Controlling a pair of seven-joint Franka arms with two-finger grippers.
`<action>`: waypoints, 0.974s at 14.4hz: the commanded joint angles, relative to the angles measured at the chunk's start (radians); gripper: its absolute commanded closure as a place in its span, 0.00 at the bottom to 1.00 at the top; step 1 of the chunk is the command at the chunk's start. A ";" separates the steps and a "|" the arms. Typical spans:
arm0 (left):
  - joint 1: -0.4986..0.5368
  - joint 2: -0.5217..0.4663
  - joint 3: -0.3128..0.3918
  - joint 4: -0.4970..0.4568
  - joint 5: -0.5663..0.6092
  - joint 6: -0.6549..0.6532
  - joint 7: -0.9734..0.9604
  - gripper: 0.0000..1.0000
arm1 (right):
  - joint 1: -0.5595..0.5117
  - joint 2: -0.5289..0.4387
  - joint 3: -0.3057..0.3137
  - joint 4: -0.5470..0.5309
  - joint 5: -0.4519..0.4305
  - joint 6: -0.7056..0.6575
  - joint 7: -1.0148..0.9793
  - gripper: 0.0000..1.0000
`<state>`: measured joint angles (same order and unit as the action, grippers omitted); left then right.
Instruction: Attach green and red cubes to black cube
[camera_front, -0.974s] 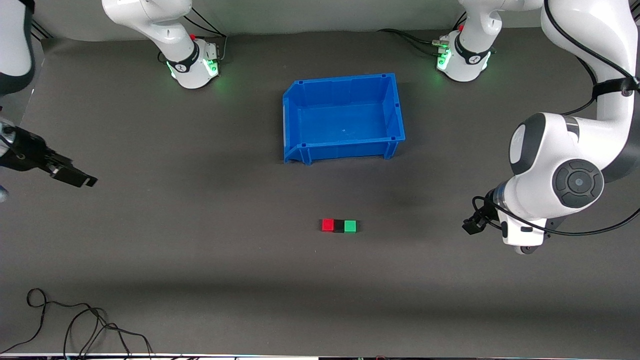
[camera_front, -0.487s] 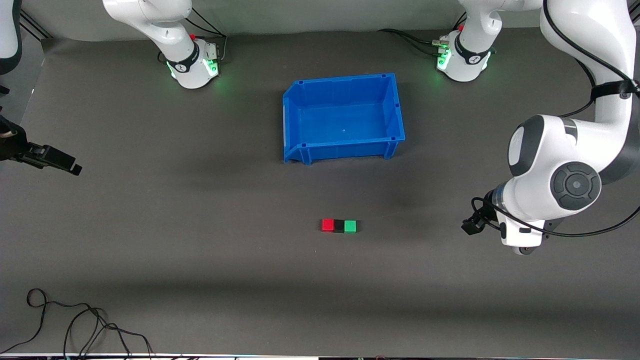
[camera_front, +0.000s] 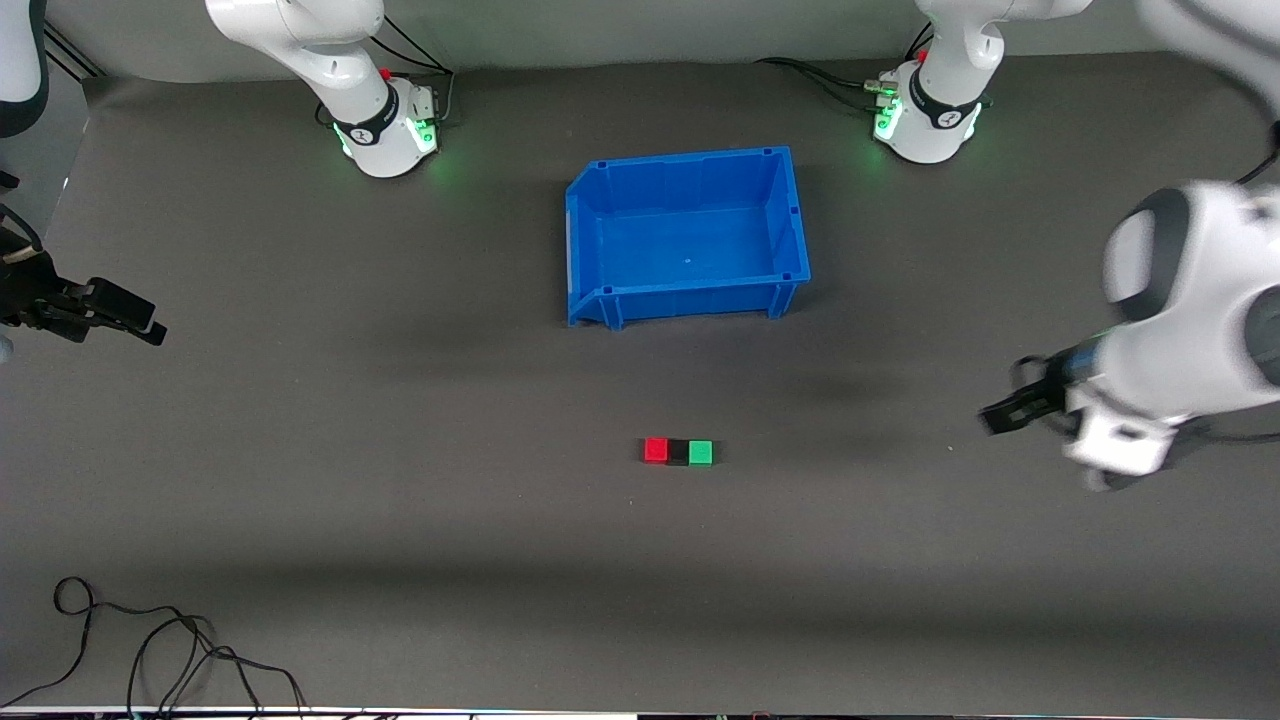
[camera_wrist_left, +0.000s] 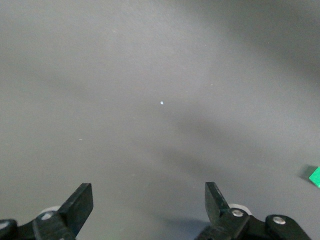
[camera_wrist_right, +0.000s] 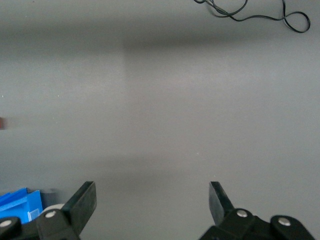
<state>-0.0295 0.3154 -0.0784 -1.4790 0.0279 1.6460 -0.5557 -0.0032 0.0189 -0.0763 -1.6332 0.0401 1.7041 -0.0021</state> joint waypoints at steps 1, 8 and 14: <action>-0.017 -0.013 -0.009 -0.034 0.000 0.003 0.022 0.00 | -0.003 -0.031 0.006 -0.014 -0.022 -0.001 -0.048 0.00; 0.057 -0.131 0.000 -0.050 0.052 -0.158 0.363 0.00 | 0.005 -0.037 0.006 -0.014 -0.020 -0.007 -0.053 0.00; 0.085 -0.197 -0.001 0.087 0.037 -0.293 0.412 0.00 | 0.008 -0.033 0.004 0.009 -0.011 -0.049 -0.039 0.00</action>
<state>0.0644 0.0972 -0.0724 -1.4741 0.0660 1.3889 -0.1514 0.0002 -0.0012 -0.0722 -1.6281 0.0397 1.6698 -0.0366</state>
